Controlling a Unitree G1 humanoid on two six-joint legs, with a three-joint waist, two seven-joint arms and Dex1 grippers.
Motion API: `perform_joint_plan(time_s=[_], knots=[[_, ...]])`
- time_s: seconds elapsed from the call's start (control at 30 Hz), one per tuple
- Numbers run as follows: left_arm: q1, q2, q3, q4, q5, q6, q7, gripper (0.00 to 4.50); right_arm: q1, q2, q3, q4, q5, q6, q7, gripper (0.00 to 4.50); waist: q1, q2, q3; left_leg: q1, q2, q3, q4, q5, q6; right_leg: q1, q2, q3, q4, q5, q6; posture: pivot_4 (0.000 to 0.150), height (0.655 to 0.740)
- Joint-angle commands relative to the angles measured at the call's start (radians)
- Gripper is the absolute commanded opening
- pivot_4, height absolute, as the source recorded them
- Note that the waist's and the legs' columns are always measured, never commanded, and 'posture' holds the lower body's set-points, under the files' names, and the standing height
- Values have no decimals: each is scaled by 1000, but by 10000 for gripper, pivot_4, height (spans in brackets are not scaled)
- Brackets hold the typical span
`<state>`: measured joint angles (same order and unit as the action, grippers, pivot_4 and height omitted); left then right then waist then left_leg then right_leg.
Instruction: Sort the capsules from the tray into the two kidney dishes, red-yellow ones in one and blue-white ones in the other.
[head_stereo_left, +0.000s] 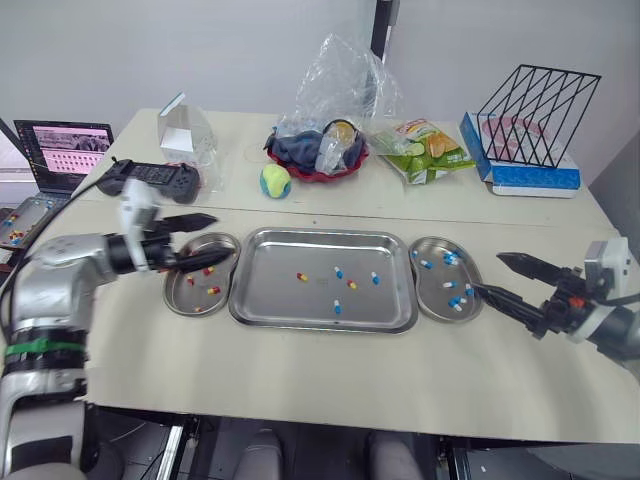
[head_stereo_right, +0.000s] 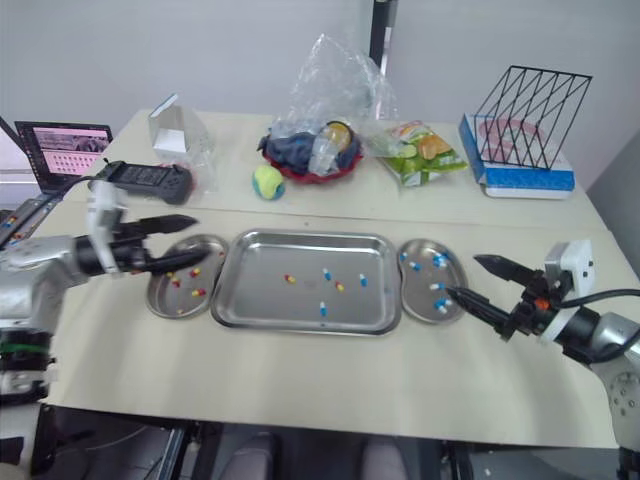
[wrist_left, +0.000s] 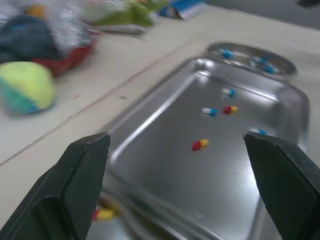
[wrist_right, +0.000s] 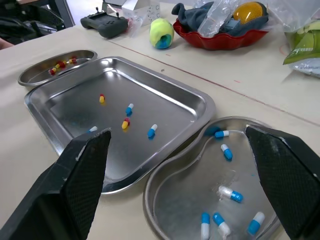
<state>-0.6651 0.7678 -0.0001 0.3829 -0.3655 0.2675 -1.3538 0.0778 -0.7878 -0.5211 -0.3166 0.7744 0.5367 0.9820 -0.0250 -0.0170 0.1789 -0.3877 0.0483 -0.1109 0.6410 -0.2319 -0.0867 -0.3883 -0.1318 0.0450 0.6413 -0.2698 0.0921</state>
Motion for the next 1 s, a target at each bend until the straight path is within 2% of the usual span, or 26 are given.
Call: perform_joint_plan(time_s=[0.03,0.2,0.33,0.6,0.7,1.0], knots=[[-110,-35,-84,130,98,-121,-68,44687,55,10,-69,-110,70,28,-29,45000,-4,0,0,0,0,0,0,0,0,0,0,0,0,0,0,1500,7380],[-251,-136,-181,347,202,-276,-137,44687,129,32,-103,-179,90,30,-70,45000,-7,0,0,-1,0,0,0,0,0,0,0,0,-1,0,0,1500,7380],[-322,-194,-191,490,249,-363,-145,44687,160,41,-119,-202,100,32,-92,45000,-11,-1,0,-1,0,0,0,0,0,0,0,0,-1,0,0,1500,7380],[-421,-327,-249,759,400,-514,-85,44687,218,65,-158,-244,103,22,-127,45000,-8,-1,0,-2,0,0,1,0,0,0,0,0,-1,0,0,1500,7380],[-436,-360,-243,797,428,-537,-51,36352,223,67,-161,-247,102,23,-137,45000,-11,-1,1,-1,0,0,1,0,0,0,0,0,-1,0,1,1500,7380],[-444,-375,-260,845,517,-580,38,6048,223,65,-155,-251,102,22,-146,45000,-11,-1,1,-1,0,0,1,0,0,0,0,0,-1,0,1,1500,7380]])
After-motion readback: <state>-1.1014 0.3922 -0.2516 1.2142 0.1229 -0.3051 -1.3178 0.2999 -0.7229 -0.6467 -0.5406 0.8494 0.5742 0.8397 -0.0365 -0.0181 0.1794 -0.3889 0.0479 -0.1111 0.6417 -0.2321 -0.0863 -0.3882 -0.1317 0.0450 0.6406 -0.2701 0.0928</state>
